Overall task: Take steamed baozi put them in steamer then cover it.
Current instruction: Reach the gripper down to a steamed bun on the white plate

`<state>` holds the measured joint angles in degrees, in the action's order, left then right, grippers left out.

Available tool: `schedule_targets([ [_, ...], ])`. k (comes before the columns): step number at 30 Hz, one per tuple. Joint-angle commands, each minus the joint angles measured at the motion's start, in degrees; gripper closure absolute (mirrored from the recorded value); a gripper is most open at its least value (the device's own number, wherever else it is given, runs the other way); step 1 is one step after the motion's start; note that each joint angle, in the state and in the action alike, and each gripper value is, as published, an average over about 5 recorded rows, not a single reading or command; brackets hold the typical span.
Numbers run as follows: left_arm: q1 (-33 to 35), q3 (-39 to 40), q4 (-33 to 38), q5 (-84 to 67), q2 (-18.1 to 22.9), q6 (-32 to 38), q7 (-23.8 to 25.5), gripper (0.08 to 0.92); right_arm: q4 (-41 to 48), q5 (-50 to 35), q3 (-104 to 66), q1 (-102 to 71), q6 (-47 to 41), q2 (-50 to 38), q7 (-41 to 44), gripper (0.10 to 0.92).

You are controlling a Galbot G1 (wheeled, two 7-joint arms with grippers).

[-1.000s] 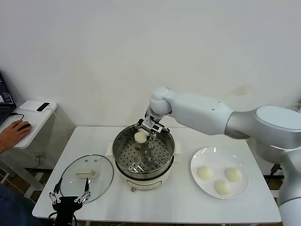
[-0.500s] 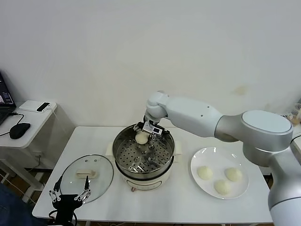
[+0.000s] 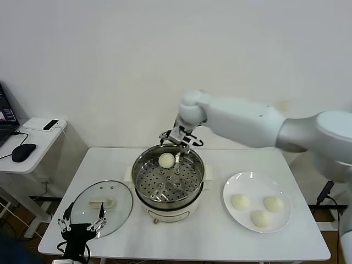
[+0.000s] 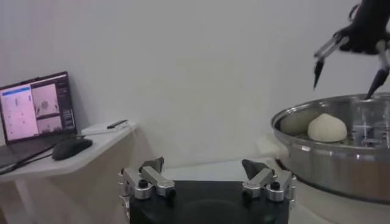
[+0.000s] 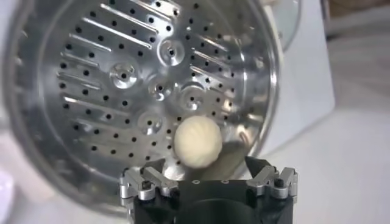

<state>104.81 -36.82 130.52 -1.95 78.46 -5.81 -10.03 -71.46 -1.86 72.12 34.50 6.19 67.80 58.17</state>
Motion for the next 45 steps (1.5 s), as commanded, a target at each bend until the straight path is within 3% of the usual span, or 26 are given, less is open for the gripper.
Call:
schedule_targets([
  [1,-1.47,0.09,0.0,-1.78,-2.49,-0.54,0.23,0.177,-15.69,-9.86,0.64,6.59,-21.45,-19.22,2.87,0.203],
  [10,-2.69,0.44,-0.46,-3.14,-4.87,-0.88,0.4,0.177,-27.64,-10.3,-0.08,2.24,-28.85,-41.87,2.05,0.203],
  [20,-3.31,0.35,-1.49,-3.43,-5.09,-0.88,0.39,0.177,-31.56,-3.29,-5.1,-14.71,-27.74,-50.64,1.01,0.203],
  [31,-3.06,-0.15,-1.68,-3.01,-3.74,-0.99,0.39,0.177,-25.09,3.29,-20.07,-36.17,-27.65,-44.78,-0.9,0.203],
  [45,-2.32,-2.31,-2.23,-3.15,-3.17,-0.98,0.37,0.177,-11.83,7.14,-24.27,-41.65,-24.99,-33.24,-2.8,0.203],
])
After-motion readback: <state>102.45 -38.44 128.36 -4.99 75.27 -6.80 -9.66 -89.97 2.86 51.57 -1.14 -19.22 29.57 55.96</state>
